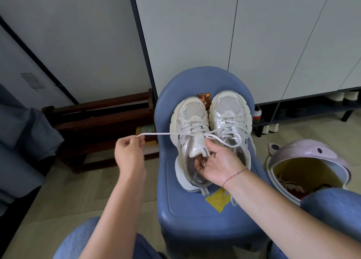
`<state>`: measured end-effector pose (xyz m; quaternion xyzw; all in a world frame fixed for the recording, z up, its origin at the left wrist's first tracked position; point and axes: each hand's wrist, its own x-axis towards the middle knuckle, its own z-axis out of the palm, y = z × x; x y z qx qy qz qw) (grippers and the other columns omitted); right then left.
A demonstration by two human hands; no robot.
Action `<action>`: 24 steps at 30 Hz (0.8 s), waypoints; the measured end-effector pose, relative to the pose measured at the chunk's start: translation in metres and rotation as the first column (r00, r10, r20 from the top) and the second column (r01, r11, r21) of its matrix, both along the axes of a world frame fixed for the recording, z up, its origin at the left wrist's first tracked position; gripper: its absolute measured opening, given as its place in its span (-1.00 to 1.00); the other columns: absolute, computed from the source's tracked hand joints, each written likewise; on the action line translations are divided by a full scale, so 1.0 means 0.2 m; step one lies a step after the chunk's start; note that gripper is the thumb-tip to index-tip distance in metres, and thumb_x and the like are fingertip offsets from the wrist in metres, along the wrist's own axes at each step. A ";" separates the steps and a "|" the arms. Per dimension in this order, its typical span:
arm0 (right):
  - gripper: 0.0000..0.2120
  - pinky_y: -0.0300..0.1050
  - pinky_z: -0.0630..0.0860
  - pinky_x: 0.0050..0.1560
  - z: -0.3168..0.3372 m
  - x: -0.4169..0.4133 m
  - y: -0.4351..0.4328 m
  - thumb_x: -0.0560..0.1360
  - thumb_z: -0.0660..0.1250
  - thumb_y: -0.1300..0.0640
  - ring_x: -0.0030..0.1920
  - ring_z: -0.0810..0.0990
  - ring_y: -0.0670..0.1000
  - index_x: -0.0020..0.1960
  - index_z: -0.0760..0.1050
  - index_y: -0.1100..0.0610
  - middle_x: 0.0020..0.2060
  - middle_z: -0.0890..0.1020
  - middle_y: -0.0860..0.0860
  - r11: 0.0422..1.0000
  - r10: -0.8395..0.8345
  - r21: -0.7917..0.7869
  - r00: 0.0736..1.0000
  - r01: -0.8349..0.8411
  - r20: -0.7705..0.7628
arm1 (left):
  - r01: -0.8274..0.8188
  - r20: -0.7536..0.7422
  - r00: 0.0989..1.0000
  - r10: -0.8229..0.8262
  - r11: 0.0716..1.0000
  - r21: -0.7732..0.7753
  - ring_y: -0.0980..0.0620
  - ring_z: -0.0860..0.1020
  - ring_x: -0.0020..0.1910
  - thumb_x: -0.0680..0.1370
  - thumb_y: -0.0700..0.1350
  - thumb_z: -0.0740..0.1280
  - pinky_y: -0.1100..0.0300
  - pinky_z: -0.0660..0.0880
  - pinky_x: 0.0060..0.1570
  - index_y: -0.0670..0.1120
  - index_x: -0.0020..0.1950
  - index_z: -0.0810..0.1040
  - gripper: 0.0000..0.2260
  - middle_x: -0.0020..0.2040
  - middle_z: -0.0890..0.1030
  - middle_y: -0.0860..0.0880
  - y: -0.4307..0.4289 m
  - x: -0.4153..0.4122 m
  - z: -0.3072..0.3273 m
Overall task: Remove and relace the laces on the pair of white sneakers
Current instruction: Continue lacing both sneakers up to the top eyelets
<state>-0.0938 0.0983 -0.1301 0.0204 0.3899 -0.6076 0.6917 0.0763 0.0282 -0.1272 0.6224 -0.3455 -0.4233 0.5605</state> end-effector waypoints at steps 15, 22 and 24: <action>-0.85 -0.20 0.37 -0.20 0.00 0.00 0.01 0.57 0.24 0.08 -0.24 0.48 -0.03 -0.05 0.52 0.13 -0.24 0.57 0.02 0.998 0.048 -0.033 0.998 -0.049 -0.041 | 0.607 0.657 0.645 -0.390 0.784 -0.131 0.29 0.52 -0.30 0.54 -0.15 0.43 0.46 0.38 -0.23 -0.09 0.00 0.71 -0.92 -0.21 0.59 0.13 0.05 -0.24 -0.02; -0.88 -0.17 0.36 -0.17 0.00 -0.01 0.00 0.56 0.26 0.10 -0.21 0.47 -0.02 -0.08 0.51 0.13 -0.23 0.57 0.02 0.999 0.033 0.002 0.999 -0.033 -0.024 | 0.415 0.695 0.660 -0.284 0.909 -0.023 -0.03 0.53 -0.15 0.64 -0.18 0.25 0.16 0.37 -0.19 -0.21 -0.05 0.57 -0.84 -0.10 0.60 -0.09 -0.01 -0.13 -0.02; -0.88 -0.17 0.35 -0.17 0.00 0.00 0.00 0.56 0.27 0.10 -0.22 0.45 -0.03 -0.09 0.51 0.13 -0.23 0.56 0.03 1.000 0.030 0.008 0.999 -0.030 -0.024 | 0.447 0.576 0.736 -0.357 0.894 -0.017 0.12 0.55 -0.24 0.64 -0.15 0.27 0.25 0.42 -0.23 -0.13 -0.02 0.56 -0.89 -0.14 0.61 -0.04 -0.03 -0.09 0.01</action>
